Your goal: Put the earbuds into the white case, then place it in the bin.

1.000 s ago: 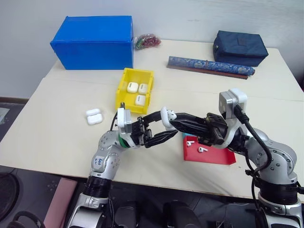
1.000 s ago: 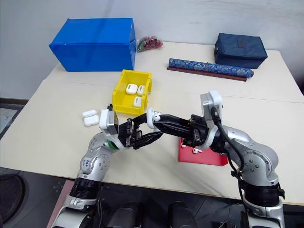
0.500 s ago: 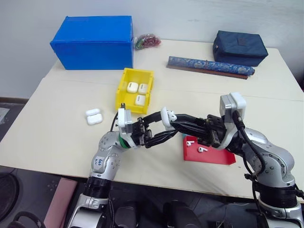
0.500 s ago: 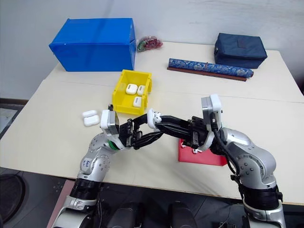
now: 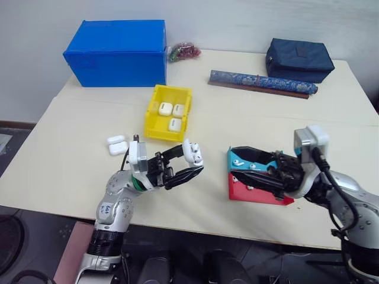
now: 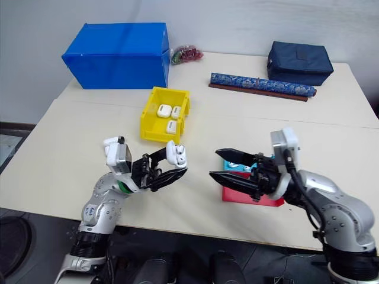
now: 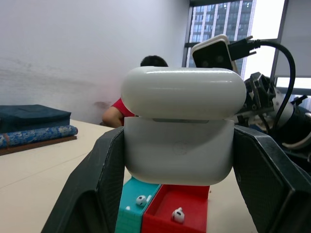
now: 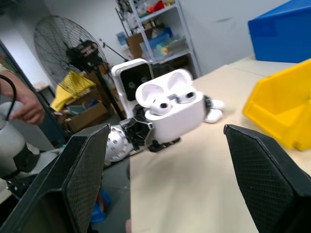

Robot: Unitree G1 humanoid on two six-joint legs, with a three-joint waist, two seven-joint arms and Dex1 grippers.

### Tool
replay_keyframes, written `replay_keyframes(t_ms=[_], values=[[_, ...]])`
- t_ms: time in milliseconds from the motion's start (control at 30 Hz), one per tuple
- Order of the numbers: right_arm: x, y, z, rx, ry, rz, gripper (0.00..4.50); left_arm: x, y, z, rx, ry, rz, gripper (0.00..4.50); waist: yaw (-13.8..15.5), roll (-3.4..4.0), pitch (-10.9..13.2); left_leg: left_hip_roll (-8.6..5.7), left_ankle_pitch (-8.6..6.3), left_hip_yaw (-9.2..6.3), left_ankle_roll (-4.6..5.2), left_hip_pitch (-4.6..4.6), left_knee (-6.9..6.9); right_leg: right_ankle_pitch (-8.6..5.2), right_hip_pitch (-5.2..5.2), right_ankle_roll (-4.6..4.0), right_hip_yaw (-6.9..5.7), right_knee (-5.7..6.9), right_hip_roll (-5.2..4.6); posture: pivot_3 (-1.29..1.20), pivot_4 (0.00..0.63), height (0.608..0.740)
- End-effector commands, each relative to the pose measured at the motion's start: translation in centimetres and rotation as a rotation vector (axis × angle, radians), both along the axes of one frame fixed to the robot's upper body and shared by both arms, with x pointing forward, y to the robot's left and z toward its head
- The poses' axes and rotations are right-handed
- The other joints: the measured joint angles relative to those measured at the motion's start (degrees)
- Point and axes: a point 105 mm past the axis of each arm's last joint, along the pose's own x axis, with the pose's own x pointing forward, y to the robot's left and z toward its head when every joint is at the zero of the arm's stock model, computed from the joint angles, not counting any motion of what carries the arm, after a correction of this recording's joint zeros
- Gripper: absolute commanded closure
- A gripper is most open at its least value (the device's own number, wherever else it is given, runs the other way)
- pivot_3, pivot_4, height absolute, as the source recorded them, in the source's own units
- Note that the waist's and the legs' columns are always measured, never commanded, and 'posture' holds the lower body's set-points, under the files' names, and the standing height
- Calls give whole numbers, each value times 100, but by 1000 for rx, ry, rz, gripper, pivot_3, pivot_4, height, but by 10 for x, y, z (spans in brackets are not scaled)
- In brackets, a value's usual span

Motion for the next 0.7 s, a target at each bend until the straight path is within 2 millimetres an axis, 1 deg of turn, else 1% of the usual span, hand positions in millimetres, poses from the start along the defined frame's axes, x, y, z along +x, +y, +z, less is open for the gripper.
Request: replay_keyframes(t_ms=[33,100,167,200,233,333,367,433,533,700], values=[[1,-15,11,-103,-126,-56,1232,12,-4,-6,196,-113,71,1690,6,-1,1,-1,-1,0,4,-1,-1,0,1,-1,0,-7,0,0,150,740],[0,-15,8,-206,-188,-30,1934,13,-9,-17,342,-197,64,1690,3,-1,0,-4,0,4,4,-1,-6,0,3,-1,5,-20,0,0,150,740],[1,-10,9,-240,-220,-7,2629,15,-13,-23,419,-229,64,1690,-7,-1,0,-6,3,5,-3,-1,-10,1,2,0,6,-22,-1,0,150,740],[0,-5,11,-237,-223,20,2900,15,-16,-21,419,-237,63,1690,-17,-1,1,-6,3,6,-4,-1,-12,1,1,0,6,-22,-1,0,150,740],[0,2,12,-243,-232,40,3312,17,-19,-20,423,-239,75,1690,-21,-1,1,-5,2,7,-5,-3,-14,1,-3,0,6,-22,-1,0,150,740],[3,24,12,-262,-265,79,4323,15,-29,-17,438,-267,59,1690,-16,-2,1,-2,3,6,-10,-4,-15,1,-12,0,4,-15,-1,0,150,740],[5,30,10,-280,-275,87,4454,14,-31,-16,438,-272,50,1690,-13,-2,1,-2,5,5,-13,-5,-14,1,-14,0,2,-8,-1,0,150,740],[8,40,4,-320,-292,98,4454,14,-35,-15,432,-266,43,1690,-11,-2,1,-1,5,3,-14,-4,-12,1,-14,0,2,-5,-1,0,150,740],[10,50,-2,-355,-271,121,4454,12,-39,-14,428,-265,37,1690,-6,-2,1,-2,5,4,-13,-7,-10,1,-14,0,2,-5,-4,0,150,740],[19,56,-16,-466,-272,86,4454,8,-40,-13,422,-262,31,1690,-8,-1,1,-2,5,2,-13,-9,-7,1,-16,0,0,-4,-6,0,150,740]])
